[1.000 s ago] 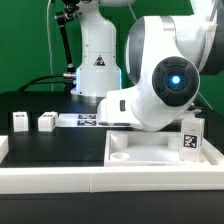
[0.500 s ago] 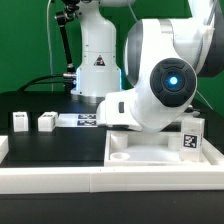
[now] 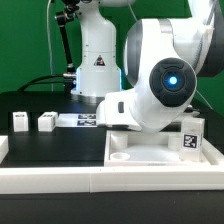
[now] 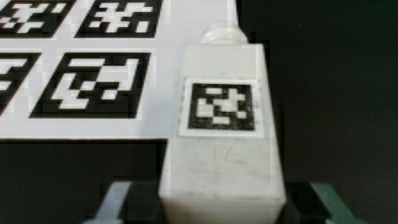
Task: Assemble square table
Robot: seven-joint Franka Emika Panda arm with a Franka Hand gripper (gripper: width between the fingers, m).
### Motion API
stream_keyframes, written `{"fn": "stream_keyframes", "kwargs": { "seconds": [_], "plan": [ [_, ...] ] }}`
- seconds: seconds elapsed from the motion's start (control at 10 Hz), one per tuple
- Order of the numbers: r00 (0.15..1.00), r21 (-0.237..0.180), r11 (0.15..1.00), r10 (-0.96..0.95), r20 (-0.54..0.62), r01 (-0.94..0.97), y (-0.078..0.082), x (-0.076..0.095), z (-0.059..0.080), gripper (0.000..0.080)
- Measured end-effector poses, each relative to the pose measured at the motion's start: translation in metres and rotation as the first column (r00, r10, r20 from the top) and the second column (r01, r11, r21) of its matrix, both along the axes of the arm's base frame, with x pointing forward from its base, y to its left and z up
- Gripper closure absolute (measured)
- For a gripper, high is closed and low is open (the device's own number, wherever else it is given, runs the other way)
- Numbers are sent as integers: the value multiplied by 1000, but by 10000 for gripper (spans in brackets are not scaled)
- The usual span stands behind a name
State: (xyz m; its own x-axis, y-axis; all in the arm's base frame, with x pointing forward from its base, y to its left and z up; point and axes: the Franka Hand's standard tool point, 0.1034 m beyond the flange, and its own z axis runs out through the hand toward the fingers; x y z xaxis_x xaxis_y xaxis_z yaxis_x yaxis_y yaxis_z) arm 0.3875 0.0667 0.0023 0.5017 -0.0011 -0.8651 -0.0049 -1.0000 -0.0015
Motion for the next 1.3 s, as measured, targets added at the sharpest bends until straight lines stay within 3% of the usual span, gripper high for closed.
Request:
{"fn": "stream_keyframes", "kwargs": {
  "seconds": [0.3, 0.7, 1.0, 1.2, 1.3],
  "plan": [
    [1000, 7, 1000, -7, -1, 7, -5, 5, 9, 510],
    [998, 21, 998, -56, 39, 56, -26, 36, 58, 509],
    [995, 20, 998, -57, 80, 56, -26, 39, 53, 509],
    [965, 44, 998, -50, 259, 40, -32, 50, 48, 509],
    [950, 53, 998, -49, 307, 35, -34, 49, 56, 509]
  ]
}}
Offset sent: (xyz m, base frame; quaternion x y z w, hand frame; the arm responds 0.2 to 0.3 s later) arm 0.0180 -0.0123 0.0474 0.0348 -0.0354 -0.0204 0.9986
